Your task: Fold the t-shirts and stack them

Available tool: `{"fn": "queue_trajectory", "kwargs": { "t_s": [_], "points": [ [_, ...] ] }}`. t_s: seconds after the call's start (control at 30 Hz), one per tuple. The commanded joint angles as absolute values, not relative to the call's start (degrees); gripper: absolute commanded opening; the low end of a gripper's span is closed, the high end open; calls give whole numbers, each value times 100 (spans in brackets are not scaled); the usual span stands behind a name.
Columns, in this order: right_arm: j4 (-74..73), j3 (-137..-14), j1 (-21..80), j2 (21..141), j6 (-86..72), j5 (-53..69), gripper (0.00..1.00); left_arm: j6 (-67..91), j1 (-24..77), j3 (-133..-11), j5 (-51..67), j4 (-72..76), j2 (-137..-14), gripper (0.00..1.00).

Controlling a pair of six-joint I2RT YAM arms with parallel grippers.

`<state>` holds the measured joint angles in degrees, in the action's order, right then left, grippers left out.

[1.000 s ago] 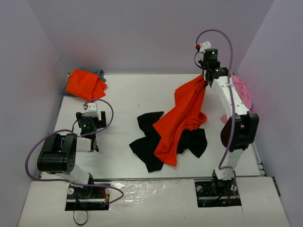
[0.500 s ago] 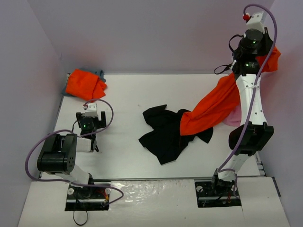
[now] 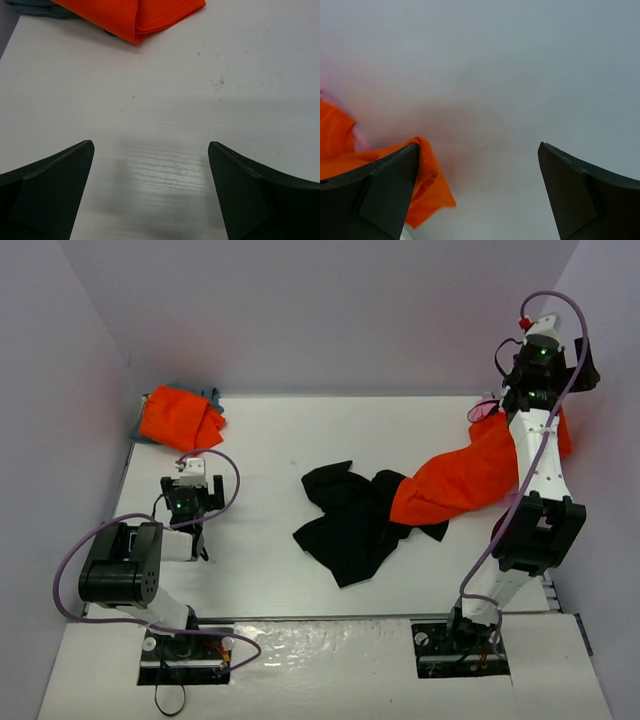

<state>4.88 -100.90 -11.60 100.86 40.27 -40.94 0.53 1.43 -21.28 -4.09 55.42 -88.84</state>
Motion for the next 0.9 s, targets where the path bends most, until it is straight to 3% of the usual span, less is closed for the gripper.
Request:
{"fn": "queue_trajectory", "kwargs": {
  "t_s": [0.0, 0.13, 0.23, 0.33, 0.37, 0.4, 0.43, 0.47, 0.57, 0.63, 0.87],
  "points": [
    [-216, -9868, -929, 9607, 2820, -2671, 100, -225, 149, -2227, -118, 5997, -8725, 97],
    [-342, -10277, -607, 9248, 2456, -2091, 100, -276, 146, -2192, -14, 6040, -8726, 97],
    [-1799, -11262, -80, 9484, 2420, -1438, 100, -266, 129, -2206, -3, 6021, -8736, 97],
    [-3335, -11868, 271, 9947, 2284, -1036, 86, -248, 99, -2223, 0, 6004, -8736, 97],
    [-3549, -11668, 293, 9933, 2258, -922, 60, -234, 90, -2236, 0, 5997, -8736, 97],
    [-3535, -11317, 289, 9801, 2253, -915, 43, -224, 83, -2246, 0, 5982, -8736, 97],
    [-3409, -10910, 275, 9616, 2256, -954, 32, -217, 76, -2253, 0, 5964, -8736, 97],
    [-3277, -10525, 262, 9408, 2261, -1000, 25, -211, 70, -2259, 0, 5951, -8739, 97],
    [-3119, -9615, 246, 9074, 2331, -1046, 21, -202, 65, -2259, 0, 5947, -8745, 97],
    [-3290, -9236, 239, 8944, 2291, -997, 0, -202, 59, -2259, 0, 5944, -8736, 97],
    [-3804, -8188, 220, 8702, 2215, -548, 0, -194, 53, -2268, 136, 5933, -8745, 97]
  ]
}}
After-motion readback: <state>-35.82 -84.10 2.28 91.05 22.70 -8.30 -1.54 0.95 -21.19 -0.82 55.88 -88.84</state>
